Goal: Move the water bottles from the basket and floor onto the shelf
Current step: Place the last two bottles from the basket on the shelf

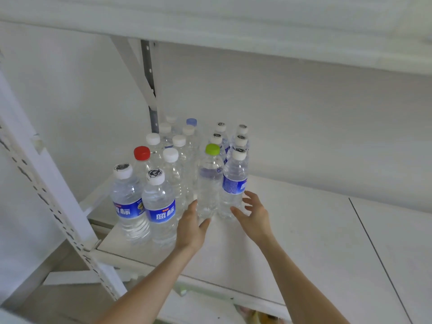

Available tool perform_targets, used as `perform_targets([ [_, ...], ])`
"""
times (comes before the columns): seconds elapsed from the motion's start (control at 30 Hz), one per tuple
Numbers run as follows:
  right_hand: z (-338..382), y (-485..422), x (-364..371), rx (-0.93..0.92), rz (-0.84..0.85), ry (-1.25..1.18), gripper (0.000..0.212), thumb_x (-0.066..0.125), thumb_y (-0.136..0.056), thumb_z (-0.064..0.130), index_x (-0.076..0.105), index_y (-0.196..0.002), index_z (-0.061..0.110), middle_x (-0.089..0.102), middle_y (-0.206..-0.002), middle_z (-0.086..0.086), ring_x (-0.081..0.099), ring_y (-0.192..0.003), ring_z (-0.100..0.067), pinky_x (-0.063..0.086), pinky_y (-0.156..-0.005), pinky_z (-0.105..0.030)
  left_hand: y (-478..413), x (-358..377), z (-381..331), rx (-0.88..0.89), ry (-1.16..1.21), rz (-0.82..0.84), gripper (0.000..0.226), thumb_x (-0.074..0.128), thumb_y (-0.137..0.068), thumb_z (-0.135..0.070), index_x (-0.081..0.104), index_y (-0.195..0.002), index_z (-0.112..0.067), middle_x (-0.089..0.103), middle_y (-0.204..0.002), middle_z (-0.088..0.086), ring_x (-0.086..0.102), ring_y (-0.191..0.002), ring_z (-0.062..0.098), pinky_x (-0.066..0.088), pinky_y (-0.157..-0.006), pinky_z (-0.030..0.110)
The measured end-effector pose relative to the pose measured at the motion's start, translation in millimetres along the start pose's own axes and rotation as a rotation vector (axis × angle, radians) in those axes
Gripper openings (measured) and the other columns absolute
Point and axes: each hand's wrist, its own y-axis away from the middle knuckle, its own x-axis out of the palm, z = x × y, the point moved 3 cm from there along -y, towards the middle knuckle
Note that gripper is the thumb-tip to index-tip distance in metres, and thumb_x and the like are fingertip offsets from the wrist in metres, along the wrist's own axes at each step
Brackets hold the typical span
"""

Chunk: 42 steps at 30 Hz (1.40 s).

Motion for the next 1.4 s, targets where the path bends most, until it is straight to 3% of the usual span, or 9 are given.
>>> perform_targets([
  [0.13, -5, 27, -6, -0.144, -0.04, 0.351, 0.061, 0.065, -0.087, 0.036, 0.042, -0.141, 0.017, 0.057, -0.135, -0.003, 0.056, -0.119, -0.027, 0.046, -0.095, -0.043, 30, -3, 0, 0.084, -0.151, 0.019, 0.052, 0.059, -0.094, -0.018, 0.043, -0.14, 0.001, 0.052, -0.136, 0.021, 0.05, -0.126, 0.035, 0.037, -0.103, 0.036],
  [0.3, -12, 74, -13, -0.271, -0.056, 0.641, 0.056, 0.055, -0.089, 0.038, 0.048, -0.138, 0.013, 0.059, -0.132, -0.008, 0.056, -0.115, -0.035, 0.04, -0.093, -0.045, 77, -7, 15, 0.256, -0.381, 0.016, 0.053, 0.062, -0.092, -0.02, 0.047, -0.135, 0.007, 0.05, -0.134, 0.032, 0.047, -0.126, 0.047, 0.039, -0.105, 0.047],
  [0.43, -20, 118, -17, -0.342, -0.128, 0.763, 0.062, 0.039, -0.084, 0.047, 0.055, -0.131, 0.011, 0.063, -0.127, -0.009, 0.06, -0.112, -0.036, 0.044, -0.093, -0.051, 110, -18, 28, 0.365, -0.591, 0.003, 0.06, 0.044, -0.093, -0.04, 0.049, -0.138, -0.001, 0.049, -0.142, 0.026, 0.041, -0.136, 0.043, 0.037, -0.109, 0.049],
  [0.57, -29, 166, -17, -0.339, -0.113, 0.892, 0.061, 0.037, -0.086, 0.048, 0.052, -0.134, 0.013, 0.058, -0.135, -0.012, 0.055, -0.121, -0.035, 0.041, -0.099, -0.057, 148, -28, 42, 0.407, -0.704, 0.051, 0.06, 0.049, -0.095, -0.041, 0.041, -0.145, -0.009, 0.037, -0.153, 0.017, 0.028, -0.145, 0.036, 0.027, -0.115, 0.054],
  [0.73, -43, 234, -10, -0.29, -0.111, 0.922, 0.06, 0.042, -0.085, 0.047, 0.05, -0.134, 0.013, 0.053, -0.139, -0.014, 0.05, -0.127, -0.037, 0.035, -0.102, -0.061, 205, -36, 60, 0.453, -0.824, 0.09, 0.063, 0.035, -0.092, -0.05, 0.046, -0.141, -0.011, 0.042, -0.149, 0.016, 0.033, -0.142, 0.036, 0.031, -0.11, 0.06],
  [0.87, -58, 296, -6, -0.261, -0.141, 0.941, 0.057, 0.048, -0.085, 0.044, 0.05, -0.134, 0.015, 0.052, -0.141, -0.013, 0.047, -0.13, -0.034, 0.032, -0.105, -0.06, 264, -40, 78, 0.482, -0.801, 0.148, 0.064, 0.044, -0.096, -0.047, 0.032, -0.15, -0.015, 0.025, -0.159, 0.014, 0.015, -0.149, 0.032, 0.014, -0.117, 0.058],
  [0.97, -70, 347, 1, -0.217, -0.153, 0.977, 0.061, 0.044, -0.085, 0.048, 0.05, -0.136, 0.016, 0.052, -0.142, -0.011, 0.046, -0.132, -0.032, 0.029, -0.107, -0.057, 309, -45, 94, 0.494, -0.845, 0.221, 0.065, 0.037, -0.098, -0.049, 0.021, -0.154, -0.019, 0.015, -0.162, 0.012, 0.006, -0.151, 0.03, 0.006, -0.118, 0.059],
  [1.1, -87, 416, 13, -0.167, -0.097, 0.961, 0.062, 0.055, -0.086, 0.045, 0.044, -0.138, 0.013, 0.048, -0.144, -0.013, 0.042, -0.135, -0.034, 0.027, -0.108, -0.063, 365, -52, 117, 0.48, -0.883, 0.28, 0.067, 0.034, -0.098, -0.052, 0.019, -0.154, -0.02, 0.013, -0.163, 0.012, 0.005, -0.151, 0.031, 0.008, -0.118, 0.061],
  [1.4, -129, 528, -4, 0.036, -0.063, 0.892, 0.062, 0.049, -0.092, 0.046, 0.038, -0.145, 0.017, 0.039, -0.152, -0.009, 0.032, -0.142, -0.028, 0.017, -0.113, -0.06, 459, -40, 127, 0.512, -0.876, 0.353, 0.067, 0.032, -0.098, -0.054, 0.018, -0.154, -0.021, 0.011, -0.163, 0.011, 0.002, -0.151, 0.03, 0.001, -0.117, 0.06],
])
